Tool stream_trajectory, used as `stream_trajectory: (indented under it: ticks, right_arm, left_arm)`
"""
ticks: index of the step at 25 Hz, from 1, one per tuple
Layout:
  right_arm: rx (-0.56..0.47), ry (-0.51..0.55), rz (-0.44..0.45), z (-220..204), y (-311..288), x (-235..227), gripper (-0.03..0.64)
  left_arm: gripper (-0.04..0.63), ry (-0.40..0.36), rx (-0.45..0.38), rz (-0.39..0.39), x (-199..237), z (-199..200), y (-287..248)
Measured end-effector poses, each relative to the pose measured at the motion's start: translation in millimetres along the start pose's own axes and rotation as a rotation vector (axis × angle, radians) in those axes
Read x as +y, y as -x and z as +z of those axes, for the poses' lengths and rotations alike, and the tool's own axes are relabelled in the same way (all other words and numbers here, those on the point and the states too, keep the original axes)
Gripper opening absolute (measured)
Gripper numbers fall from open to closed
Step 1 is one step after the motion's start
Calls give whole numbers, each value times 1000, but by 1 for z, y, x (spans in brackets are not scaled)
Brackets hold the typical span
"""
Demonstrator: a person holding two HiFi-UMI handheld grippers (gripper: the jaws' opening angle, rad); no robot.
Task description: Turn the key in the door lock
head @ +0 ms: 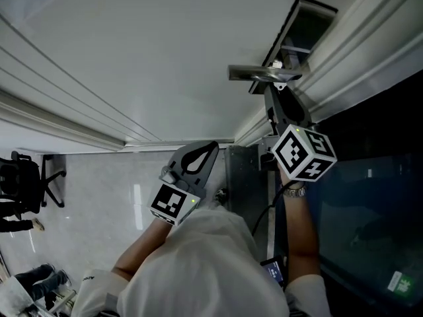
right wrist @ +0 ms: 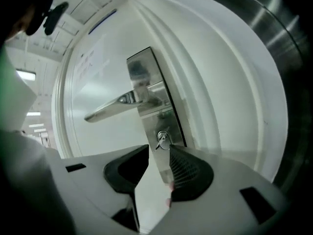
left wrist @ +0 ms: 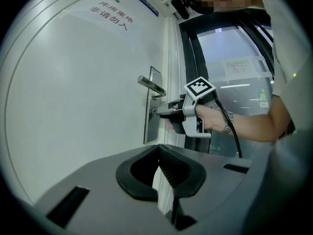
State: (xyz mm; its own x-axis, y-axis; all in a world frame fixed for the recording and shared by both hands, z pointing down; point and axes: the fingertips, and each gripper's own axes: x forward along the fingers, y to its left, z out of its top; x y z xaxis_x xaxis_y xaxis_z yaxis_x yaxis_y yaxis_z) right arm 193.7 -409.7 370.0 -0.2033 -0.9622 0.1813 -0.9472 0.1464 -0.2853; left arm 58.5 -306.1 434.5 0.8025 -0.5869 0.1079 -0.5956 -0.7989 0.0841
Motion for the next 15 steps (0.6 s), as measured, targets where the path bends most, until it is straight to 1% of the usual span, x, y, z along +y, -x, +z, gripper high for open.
stream_trajectory:
  ticks: [2, 4, 11, 13, 15]
  right_arm:
    - [46, 141, -16, -7, 2, -2, 109]
    - [70, 301, -50, -9, 6, -6, 109]
    - [45, 911, -218, 4, 13, -1, 109]
    - [45, 1058, -259, 3, 12, 1, 109]
    - [58, 1170, -286, 1, 10, 2, 109]
  left_arm:
    - [6, 5, 6, -4, -2, -1, -1]
    - [6, 7, 11, -6, -2, -2, -3]
    - [6, 2, 10, -23, -5, -2, -9]
    - [6, 7, 13, -23, -5, -3, -10]
    - [6, 6, 14, -23, -5, -3, -10]
